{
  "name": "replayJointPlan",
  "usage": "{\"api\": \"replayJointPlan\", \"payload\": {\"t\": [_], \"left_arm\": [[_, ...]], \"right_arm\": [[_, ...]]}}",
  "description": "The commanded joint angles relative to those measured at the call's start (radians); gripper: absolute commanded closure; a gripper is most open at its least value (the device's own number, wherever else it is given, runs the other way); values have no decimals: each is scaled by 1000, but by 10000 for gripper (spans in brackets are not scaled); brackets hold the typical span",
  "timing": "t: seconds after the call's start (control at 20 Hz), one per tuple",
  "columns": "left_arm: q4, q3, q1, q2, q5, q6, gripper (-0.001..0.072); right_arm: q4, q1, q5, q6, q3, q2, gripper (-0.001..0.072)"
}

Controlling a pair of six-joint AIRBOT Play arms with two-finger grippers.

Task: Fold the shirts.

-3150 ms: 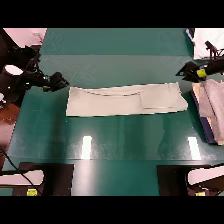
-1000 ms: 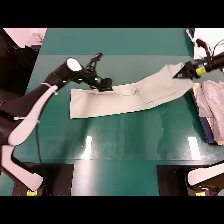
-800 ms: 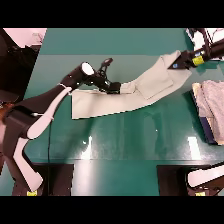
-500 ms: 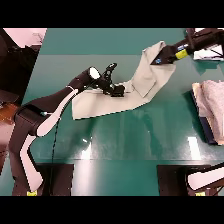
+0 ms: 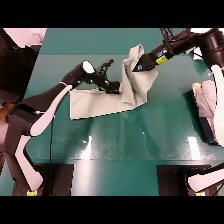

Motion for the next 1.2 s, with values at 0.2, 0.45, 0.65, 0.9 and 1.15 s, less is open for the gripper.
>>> {"api": "replayJointPlan", "payload": {"t": [0.2, 0.45, 0.65, 0.9, 1.15], "left_arm": [[274, 3, 180, 254, -201, 1, 683], [348, 3, 342, 446, -216, 1, 682], [347, 5, 431, 531, -233, 1, 682], [355, 9, 458, 555, -307, 2, 682], [338, 8, 458, 554, -322, 1, 682]], "right_arm": [[3, 124, -62, -29, 0, -48, 700], [11, 350, -361, -137, 3, -198, 695], [62, 509, -641, -151, 89, -328, 53], [20, 407, -558, -123, -85, -174, 40], [-59, 131, -357, -35, -339, -8, 41]]}}
